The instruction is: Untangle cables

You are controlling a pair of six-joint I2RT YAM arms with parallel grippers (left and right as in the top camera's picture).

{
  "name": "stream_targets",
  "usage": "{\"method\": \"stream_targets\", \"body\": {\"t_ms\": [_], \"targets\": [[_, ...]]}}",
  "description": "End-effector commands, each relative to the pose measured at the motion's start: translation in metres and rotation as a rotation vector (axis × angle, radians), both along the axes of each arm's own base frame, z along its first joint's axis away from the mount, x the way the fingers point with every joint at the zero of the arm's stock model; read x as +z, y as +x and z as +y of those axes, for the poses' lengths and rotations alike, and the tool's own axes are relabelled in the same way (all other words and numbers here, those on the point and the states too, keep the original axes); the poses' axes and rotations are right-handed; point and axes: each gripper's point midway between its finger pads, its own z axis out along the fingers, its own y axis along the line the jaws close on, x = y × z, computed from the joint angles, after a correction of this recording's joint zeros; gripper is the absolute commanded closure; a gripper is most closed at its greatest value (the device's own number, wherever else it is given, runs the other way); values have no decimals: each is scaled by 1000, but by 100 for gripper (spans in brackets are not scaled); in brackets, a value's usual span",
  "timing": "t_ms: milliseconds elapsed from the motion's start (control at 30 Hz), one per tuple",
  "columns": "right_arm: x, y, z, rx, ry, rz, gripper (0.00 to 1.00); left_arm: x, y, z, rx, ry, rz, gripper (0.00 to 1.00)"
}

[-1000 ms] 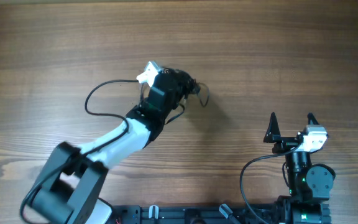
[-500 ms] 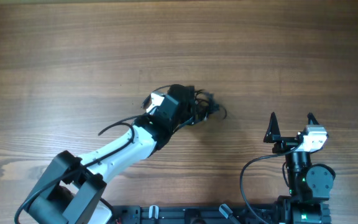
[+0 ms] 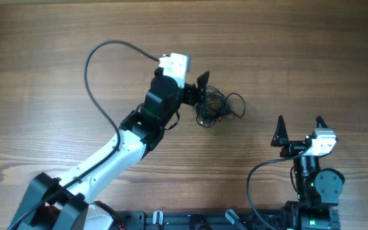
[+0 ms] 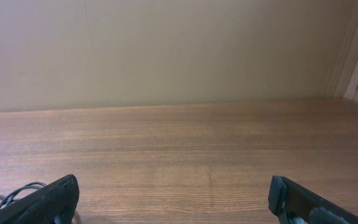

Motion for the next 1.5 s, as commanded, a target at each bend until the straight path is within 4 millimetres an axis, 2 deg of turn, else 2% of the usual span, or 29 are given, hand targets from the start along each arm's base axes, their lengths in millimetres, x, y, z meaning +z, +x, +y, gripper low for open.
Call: {"method": "stream_targets", "body": {"t_ms": [0, 200, 367, 467, 567, 600, 633, 700, 733, 767, 800, 900, 967, 1133, 1267, 1367, 1467], "targets": [[0, 0, 2, 10, -11, -1, 0, -39, 7, -7, -142, 313, -83, 6], [0, 0, 2, 10, -11, -1, 0, -100, 8, -24, -270, 408, -52, 9], [0, 0, 2, 10, -11, -1, 0, -140, 10, -35, -322, 408, -6, 14], [0, 0, 2, 10, -11, -1, 0, -165, 16, -33, -329, 442, 13, 20], [0, 0, 2, 10, -11, -1, 0, -180, 24, -26, -310, 443, 24, 27], [0, 0, 2, 10, -11, -1, 0, -180, 27, -24, -302, 440, 20, 38], [0, 0, 2, 10, -11, -1, 0, -179, 29, -23, -294, 434, 22, 43], [0, 0, 2, 10, -11, -1, 0, -178, 31, -21, -285, 427, 19, 68], [0, 0, 2, 10, -11, -1, 0, -177, 32, -20, -277, 418, 24, 90], [0, 0, 2, 10, -11, -1, 1, -177, 33, -18, -259, 399, 38, 96], [0, 0, 2, 10, -11, -1, 0, -178, 34, -17, -241, 383, 51, 96], [0, 0, 2, 10, -11, -1, 0, -168, 42, -7, -118, 316, 83, 96], [0, 0, 2, 10, -11, -1, 0, -147, 48, -1, -25, 230, 92, 96], [0, 0, 2, 10, -11, -1, 0, -64, 44, -2, 110, -123, 141, 96], [0, 0, 2, 10, -11, -1, 0, -1, 18, -5, 130, -303, 170, 96], [0, 0, 2, 10, -11, -1, 0, 15, -3, -4, 184, -388, 236, 96], [0, 0, 2, 10, -11, -1, 0, 4, -21, -6, 280, -511, 384, 96]]}}
